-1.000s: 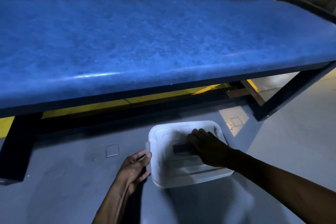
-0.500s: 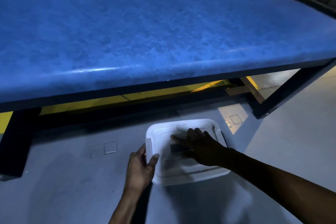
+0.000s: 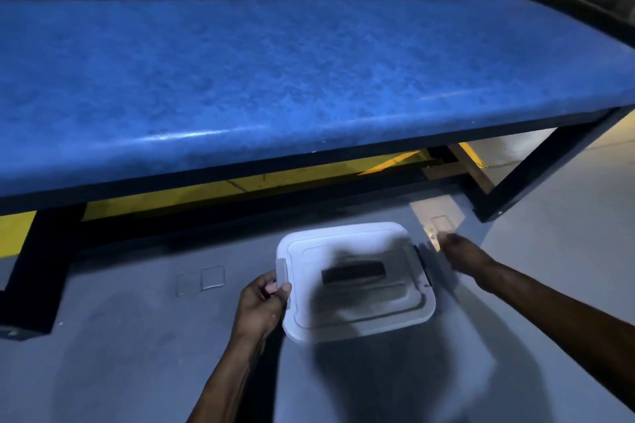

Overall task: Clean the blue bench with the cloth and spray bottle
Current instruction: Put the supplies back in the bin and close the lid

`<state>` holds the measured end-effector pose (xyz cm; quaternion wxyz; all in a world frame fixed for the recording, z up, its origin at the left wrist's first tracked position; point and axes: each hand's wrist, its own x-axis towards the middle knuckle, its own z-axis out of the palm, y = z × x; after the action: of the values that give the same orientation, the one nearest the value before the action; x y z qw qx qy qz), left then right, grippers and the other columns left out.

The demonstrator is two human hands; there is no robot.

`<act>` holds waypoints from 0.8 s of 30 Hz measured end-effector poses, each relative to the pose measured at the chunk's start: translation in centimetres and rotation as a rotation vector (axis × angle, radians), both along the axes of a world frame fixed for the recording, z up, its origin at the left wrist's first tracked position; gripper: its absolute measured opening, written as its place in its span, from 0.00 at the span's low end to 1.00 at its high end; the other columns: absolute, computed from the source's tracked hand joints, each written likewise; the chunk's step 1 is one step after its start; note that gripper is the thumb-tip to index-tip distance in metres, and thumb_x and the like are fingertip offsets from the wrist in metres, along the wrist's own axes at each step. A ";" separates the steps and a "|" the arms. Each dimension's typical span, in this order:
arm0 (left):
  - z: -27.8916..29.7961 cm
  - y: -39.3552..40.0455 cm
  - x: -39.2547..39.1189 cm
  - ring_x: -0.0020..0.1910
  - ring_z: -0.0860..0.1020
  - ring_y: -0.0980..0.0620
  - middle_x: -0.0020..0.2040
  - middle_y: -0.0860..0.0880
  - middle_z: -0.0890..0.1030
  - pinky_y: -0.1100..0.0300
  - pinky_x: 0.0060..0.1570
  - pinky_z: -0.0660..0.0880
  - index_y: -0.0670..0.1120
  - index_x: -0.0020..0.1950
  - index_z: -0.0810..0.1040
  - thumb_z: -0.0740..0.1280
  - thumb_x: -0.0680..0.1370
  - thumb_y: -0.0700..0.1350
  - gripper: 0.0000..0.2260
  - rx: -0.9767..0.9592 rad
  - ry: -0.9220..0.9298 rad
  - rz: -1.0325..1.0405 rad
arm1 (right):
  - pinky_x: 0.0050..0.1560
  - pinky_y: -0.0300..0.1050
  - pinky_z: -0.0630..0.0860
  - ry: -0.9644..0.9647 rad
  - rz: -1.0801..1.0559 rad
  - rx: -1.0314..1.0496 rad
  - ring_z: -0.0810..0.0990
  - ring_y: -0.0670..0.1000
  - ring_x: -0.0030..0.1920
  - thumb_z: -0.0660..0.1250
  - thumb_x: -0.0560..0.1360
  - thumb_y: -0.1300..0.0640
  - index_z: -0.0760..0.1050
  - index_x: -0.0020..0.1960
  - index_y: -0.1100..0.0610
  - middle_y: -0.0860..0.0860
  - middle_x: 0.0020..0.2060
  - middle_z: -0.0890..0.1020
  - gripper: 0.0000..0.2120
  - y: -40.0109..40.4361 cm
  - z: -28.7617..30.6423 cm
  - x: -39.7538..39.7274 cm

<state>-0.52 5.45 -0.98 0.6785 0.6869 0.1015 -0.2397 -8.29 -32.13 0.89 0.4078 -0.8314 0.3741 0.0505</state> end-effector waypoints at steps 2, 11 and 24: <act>-0.2 0.1 0.0 0.39 0.80 0.48 0.37 0.51 0.86 0.55 0.46 0.78 0.47 0.51 0.83 0.68 0.78 0.33 0.10 -0.010 0.005 -0.013 | 0.47 0.46 0.76 0.124 -0.221 0.493 0.82 0.59 0.54 0.56 0.85 0.49 0.78 0.57 0.61 0.58 0.49 0.83 0.17 -0.7 -0.2 -2.1; -1.1 0.4 0.3 0.42 0.82 0.46 0.45 0.44 0.87 0.55 0.47 0.80 0.45 0.53 0.84 0.69 0.78 0.34 0.08 -0.031 0.004 -0.044 | 0.32 0.42 0.70 0.245 -0.226 0.709 0.68 0.48 0.26 0.64 0.82 0.49 0.83 0.45 0.55 0.52 0.36 0.77 0.14 -0.4 -1.3 -4.8; -2.7 0.6 0.6 0.41 0.79 0.46 0.41 0.41 0.83 0.51 0.49 0.75 0.39 0.49 0.84 0.70 0.78 0.37 0.03 -0.006 0.029 -0.056 | 0.24 0.36 0.70 0.234 -0.043 0.301 0.74 0.51 0.32 0.65 0.78 0.62 0.77 0.45 0.63 0.55 0.33 0.77 0.05 4.5 1.4 -2.3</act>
<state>0.06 6.10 -3.66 0.6722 0.6837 0.0914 -0.2691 -10.55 -27.64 2.27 0.4820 -0.7414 0.4249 0.1936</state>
